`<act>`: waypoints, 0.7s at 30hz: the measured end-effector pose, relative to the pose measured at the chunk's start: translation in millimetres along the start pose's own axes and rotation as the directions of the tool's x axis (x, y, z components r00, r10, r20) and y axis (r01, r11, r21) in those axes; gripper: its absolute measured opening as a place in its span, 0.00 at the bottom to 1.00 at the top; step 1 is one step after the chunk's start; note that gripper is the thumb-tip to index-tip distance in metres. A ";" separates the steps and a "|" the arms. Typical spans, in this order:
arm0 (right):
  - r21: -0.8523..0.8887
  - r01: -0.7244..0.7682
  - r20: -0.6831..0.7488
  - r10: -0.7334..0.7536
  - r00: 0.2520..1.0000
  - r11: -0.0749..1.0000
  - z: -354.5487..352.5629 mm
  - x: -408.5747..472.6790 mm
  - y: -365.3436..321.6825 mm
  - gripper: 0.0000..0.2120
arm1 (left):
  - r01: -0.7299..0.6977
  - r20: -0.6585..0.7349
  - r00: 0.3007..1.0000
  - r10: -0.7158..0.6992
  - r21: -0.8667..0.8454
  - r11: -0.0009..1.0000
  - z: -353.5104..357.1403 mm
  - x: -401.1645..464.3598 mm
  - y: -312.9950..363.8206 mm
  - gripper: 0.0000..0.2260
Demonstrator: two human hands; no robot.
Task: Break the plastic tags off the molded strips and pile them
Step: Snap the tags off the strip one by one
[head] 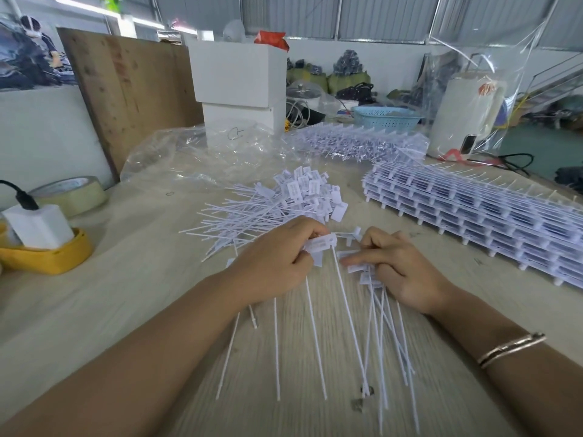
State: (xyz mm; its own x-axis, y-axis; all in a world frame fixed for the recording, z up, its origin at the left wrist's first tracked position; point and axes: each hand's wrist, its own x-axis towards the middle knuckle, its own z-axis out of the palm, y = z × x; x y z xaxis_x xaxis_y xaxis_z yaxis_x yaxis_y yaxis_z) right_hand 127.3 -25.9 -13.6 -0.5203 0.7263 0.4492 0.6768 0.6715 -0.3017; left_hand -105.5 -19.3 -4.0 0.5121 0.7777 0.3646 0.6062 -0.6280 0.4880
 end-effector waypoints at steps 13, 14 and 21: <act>-0.362 0.285 -0.139 -0.353 0.925 0.887 4.0 5.8 -12.6 0.14 | -0.039 0.014 0.999 0.043 -0.232 0.972 14.0 -0.3 13.6 0.23; -0.379 0.296 -0.160 -0.377 0.912 0.877 3.4 6.3 -12.1 0.12 | -0.043 0.015 0.999 0.048 -0.238 0.970 13.8 -0.4 14.2 0.22; -0.381 0.253 -0.323 -0.384 0.865 0.889 2.5 5.8 -10.1 0.12 | 0.040 -0.021 0.999 -0.043 -0.142 0.989 4.5 1.7 13.1 0.09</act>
State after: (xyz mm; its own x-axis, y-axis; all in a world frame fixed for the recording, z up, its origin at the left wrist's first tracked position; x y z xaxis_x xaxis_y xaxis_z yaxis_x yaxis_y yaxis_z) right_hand 116.2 -28.0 -10.0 -0.5417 0.3223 0.7764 0.6687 0.7248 0.1657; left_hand -94.0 -26.3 -0.5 0.4724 0.8046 0.3598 0.5334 -0.5859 0.6101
